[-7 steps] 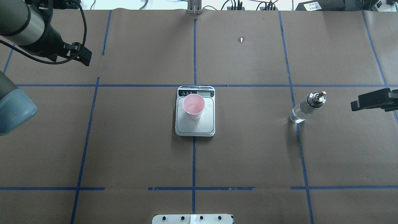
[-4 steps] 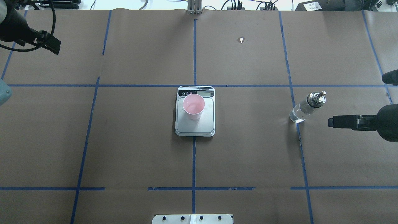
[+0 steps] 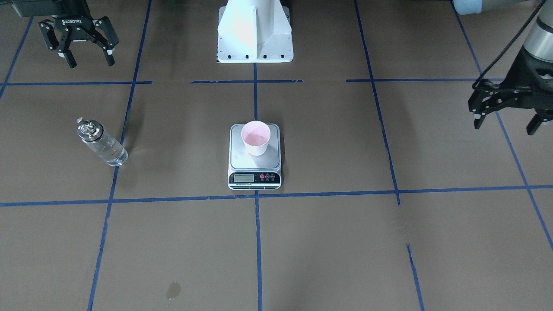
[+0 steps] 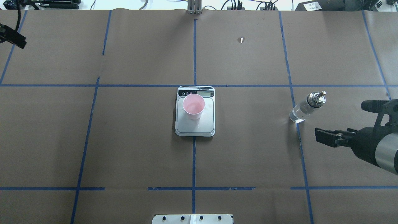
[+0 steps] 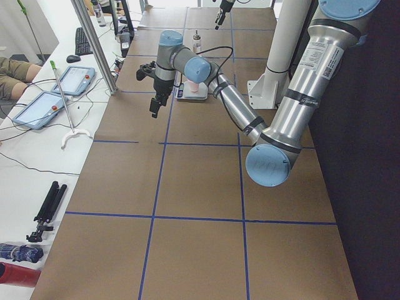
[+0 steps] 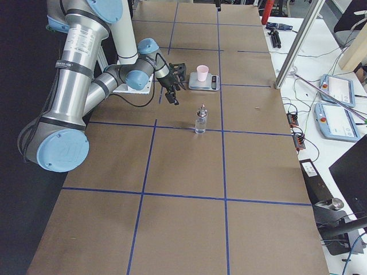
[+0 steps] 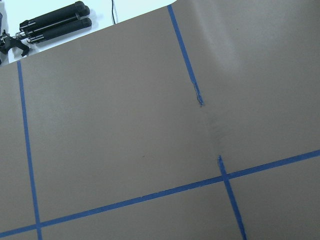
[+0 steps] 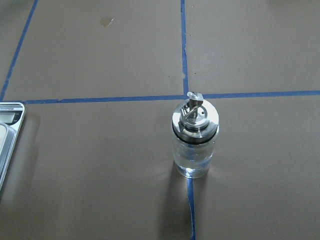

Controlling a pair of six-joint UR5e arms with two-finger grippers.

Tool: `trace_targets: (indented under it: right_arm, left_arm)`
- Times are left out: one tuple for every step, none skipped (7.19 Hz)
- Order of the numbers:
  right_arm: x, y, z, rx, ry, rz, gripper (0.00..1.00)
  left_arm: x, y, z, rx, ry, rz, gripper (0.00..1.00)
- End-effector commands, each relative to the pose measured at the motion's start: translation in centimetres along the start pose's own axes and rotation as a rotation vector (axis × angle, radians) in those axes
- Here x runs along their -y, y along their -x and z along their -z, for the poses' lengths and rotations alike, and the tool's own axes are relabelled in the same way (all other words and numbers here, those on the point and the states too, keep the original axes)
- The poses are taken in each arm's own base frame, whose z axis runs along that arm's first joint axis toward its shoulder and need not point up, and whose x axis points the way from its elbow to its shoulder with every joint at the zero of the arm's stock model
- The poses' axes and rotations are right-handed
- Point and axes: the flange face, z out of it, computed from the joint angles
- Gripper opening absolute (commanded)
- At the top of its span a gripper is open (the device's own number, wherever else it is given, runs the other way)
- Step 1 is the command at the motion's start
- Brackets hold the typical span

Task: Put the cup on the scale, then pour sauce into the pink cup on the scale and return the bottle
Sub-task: 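Move the right gripper in around the glass sauce bottle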

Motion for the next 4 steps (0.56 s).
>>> trace_targets:
  right_arm:
    - [-0.6, 0.4, 0.0, 0.023, -0.086, 0.017, 1.0]
    - [-1.0, 0.0, -1.0, -0.006, -0.138, 0.043, 1.0]
    - [-1.5, -0.4, -2.7, 0.002, -0.212, 0.051, 1.0]
    - [-2.3, -2.3, -4.8, 0.034, -0.263, 0.06, 1.0]
  left_arm:
    - [-2.2, 6.2, 0.0, -0.011, 0.027, -0.038, 1.0]
    - [-3.7, 9.5, 0.0, 0.004, 0.041, -0.042, 1.0]
    - [-4.6, 13.0, 0.2, -0.009, 0.047, -0.04, 1.0]
    - [-5.5, 15.1, 0.7, -0.006, 0.037, -0.001, 1.0]
